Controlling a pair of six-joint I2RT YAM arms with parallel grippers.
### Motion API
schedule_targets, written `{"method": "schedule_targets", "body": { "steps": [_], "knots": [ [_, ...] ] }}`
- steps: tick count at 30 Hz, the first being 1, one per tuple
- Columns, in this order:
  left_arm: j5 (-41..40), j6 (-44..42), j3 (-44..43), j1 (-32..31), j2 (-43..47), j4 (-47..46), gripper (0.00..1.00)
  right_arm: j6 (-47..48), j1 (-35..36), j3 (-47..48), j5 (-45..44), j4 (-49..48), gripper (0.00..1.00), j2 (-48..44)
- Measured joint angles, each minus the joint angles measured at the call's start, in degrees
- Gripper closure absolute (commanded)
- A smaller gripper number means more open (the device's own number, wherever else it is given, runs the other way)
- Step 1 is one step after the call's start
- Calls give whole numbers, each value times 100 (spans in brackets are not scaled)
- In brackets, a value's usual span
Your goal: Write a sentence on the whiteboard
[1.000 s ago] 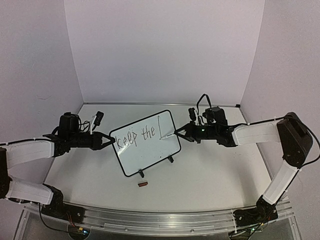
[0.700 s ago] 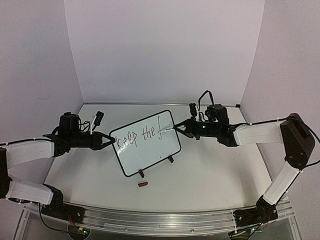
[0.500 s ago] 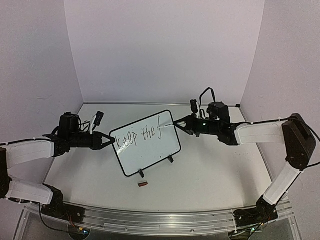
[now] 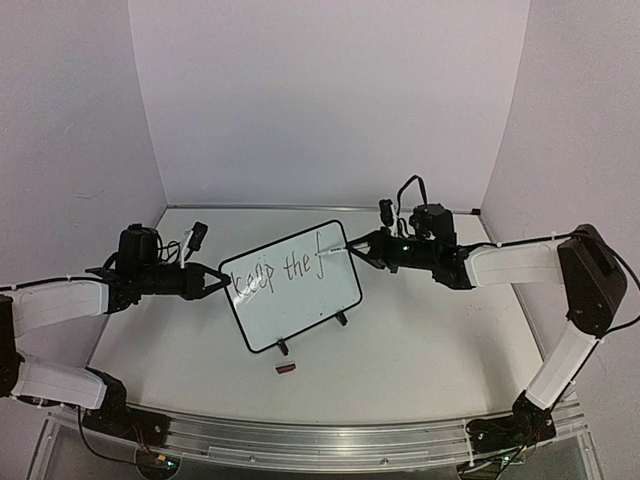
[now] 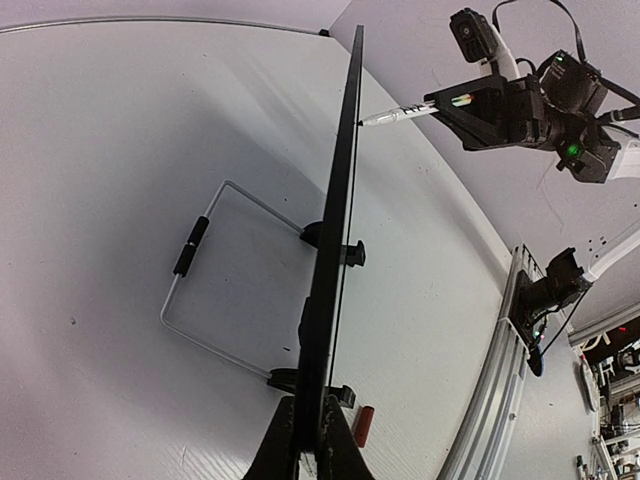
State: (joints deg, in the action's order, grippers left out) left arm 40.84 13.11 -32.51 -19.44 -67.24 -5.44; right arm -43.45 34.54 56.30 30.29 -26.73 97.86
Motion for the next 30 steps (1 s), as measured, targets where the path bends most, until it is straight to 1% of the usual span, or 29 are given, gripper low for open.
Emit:
{"method": "schedule_targets", "body": {
  "steps": [15,30],
  "knots": [
    [-9,9,0,0,-2,15,100,122,23,34,-245,83,100,10],
    [-3,6,-4,0,-2,40,100,290,26,33,-622,392,100,-245]
  ]
}}
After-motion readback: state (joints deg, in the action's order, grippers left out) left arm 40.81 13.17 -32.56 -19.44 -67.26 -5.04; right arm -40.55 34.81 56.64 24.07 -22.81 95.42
